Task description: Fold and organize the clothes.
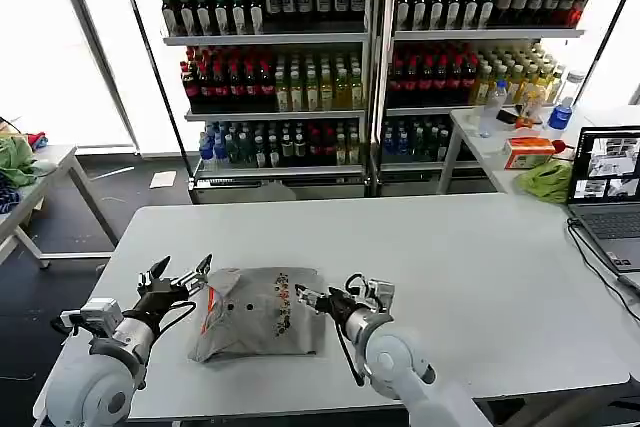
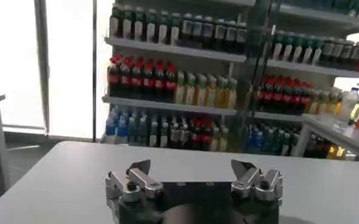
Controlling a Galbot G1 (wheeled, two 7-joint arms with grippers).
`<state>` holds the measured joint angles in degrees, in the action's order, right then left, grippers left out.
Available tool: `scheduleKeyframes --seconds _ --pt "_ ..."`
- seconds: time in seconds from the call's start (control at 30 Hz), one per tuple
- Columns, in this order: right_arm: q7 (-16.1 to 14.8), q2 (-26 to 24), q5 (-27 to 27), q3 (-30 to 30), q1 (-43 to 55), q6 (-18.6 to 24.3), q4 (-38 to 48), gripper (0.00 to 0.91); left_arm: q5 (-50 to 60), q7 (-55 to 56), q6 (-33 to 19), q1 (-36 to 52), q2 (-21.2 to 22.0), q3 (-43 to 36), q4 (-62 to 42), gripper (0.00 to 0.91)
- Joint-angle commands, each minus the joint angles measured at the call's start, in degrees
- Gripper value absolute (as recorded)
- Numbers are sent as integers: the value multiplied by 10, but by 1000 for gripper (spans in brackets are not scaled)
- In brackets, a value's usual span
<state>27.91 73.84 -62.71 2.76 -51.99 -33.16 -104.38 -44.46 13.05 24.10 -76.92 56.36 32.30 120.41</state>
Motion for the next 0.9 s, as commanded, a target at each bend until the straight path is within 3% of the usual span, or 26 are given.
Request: scheduleKeyframes --seconds 0.03,0.3,0.4,0.43,0.47,0.53,0.9 --pt "11 9 -16 33 27 -1 27 907 -1 3 2 -2 -1 6 1 907" --pt "19 9 -8 33 9 -1 26 907 -5 4 3 -6 2 6 0 907" --pt "25 9 -7 32 5 0 24 715 -5 6 3 -5 3 4 -1 907" --pt "27 9 -7 31 4 0 24 373 -5 6 3 -5 3 4 -1 907" --pt "29 9 -6 31 3 0 24 161 -5 6 3 -5 4 4 -1 907" --pt "32 8 -1 30 1 0 24 0 -5 6 3 -5 5 3 -1 907" --pt "31 0 17 25 -6 1 12 0 -4 8 4 -7 9 1 -1 907"
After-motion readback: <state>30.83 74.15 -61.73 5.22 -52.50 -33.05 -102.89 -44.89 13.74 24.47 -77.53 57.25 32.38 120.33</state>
